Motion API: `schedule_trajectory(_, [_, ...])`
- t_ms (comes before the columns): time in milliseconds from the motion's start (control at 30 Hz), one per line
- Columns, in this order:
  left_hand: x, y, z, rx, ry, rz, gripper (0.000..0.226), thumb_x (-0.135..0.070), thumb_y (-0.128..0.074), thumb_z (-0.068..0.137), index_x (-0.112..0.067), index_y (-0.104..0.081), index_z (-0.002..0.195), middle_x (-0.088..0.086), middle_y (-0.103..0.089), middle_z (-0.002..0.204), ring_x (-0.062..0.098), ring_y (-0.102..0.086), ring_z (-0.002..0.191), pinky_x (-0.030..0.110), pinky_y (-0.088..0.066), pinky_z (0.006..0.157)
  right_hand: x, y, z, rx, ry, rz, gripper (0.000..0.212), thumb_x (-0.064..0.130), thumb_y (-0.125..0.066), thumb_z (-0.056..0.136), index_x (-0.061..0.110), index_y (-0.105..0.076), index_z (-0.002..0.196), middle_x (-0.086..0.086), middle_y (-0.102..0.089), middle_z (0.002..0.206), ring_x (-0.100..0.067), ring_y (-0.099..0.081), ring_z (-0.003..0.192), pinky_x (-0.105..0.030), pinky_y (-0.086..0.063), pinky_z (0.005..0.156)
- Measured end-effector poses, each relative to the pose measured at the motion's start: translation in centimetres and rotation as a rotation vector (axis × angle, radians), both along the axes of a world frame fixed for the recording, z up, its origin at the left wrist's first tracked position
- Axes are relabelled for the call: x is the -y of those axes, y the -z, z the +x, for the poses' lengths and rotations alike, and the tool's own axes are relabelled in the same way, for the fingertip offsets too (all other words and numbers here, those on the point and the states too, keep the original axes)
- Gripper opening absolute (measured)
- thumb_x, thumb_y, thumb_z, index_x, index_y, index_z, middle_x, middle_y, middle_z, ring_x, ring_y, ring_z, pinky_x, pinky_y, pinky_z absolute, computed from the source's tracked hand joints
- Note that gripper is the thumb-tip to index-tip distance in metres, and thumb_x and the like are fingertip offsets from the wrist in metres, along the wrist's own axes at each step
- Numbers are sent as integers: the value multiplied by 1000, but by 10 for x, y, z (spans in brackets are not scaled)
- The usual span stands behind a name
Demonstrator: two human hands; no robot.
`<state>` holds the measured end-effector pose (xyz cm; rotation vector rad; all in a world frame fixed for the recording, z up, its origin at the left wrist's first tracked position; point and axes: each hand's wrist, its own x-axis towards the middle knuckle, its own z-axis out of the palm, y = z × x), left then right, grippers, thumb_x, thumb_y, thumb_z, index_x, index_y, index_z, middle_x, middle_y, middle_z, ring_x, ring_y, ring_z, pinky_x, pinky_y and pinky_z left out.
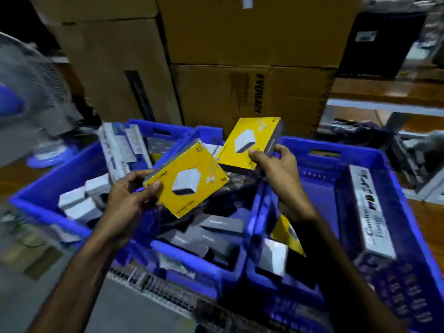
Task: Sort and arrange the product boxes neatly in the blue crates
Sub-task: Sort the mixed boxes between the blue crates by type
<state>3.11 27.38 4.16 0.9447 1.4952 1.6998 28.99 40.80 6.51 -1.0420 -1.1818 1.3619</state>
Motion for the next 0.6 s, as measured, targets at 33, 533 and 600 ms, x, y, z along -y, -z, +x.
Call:
schedule_trajectory(33, [7, 0, -12, -10, -24, 0, 19, -6, -67, 87, -7, -65, 106, -4, -73, 78, 6, -67, 60, 21, -58, 54, 3, -1, -14, 25, -29, 14, 30, 17, -75, 88, 15, -56, 112, -2, -72, 80, -4, -66, 59, -19, -46, 53])
schedule_trajectory(533, [50, 6, -215, -372, -389, 41, 25, -9, -78, 90, -16, -62, 107, -2, -62, 77, 9, -62, 63, 32, -55, 56, 26, -16, -290, 673, -44, 201, 97, 40, -69, 79, 30, -13, 157, -14, -60, 122, -35, -57, 119, -39, -45, 92])
schedule_trajectory(600, [46, 19, -234, -369, -388, -9, 28, -13, -83, 86, -18, -63, 107, -1, -63, 79, 11, -61, 65, 40, -56, 60, 28, -11, -324, 836, -28, 284, 84, 40, -63, 87, 23, -18, 156, -23, -58, 134, -43, -55, 123, -46, -44, 98])
